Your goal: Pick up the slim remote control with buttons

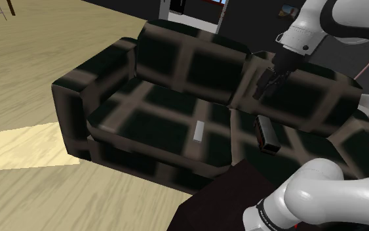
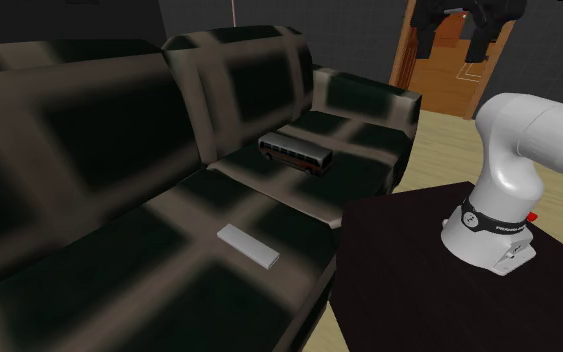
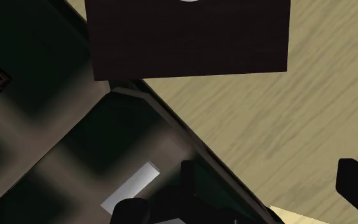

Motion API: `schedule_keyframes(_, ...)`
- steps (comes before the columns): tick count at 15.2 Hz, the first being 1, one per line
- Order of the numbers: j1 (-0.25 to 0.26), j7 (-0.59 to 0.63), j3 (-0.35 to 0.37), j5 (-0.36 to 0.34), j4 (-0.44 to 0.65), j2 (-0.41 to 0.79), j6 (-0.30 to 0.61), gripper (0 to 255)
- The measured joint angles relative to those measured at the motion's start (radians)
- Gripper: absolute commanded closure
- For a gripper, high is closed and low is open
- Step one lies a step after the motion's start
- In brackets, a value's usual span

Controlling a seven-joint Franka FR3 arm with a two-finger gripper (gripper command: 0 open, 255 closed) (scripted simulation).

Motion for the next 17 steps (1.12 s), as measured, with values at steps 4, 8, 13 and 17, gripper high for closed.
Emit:
schedule_keyframes(4,-0.01,0.017,0.002,-0.002,-0.041,0.03,0.07,0)
schedule_keyframes(8,-0.027,0.05,0.009,-0.005,-0.119,0.091,0.209,0)
schedule_keyframes(13,-0.046,0.092,0.011,-0.008,-0.153,0.229,0.382,0)
schedule_keyframes(17,-0.061,0.127,0.012,-0.01,-0.175,0.341,0.516,0)
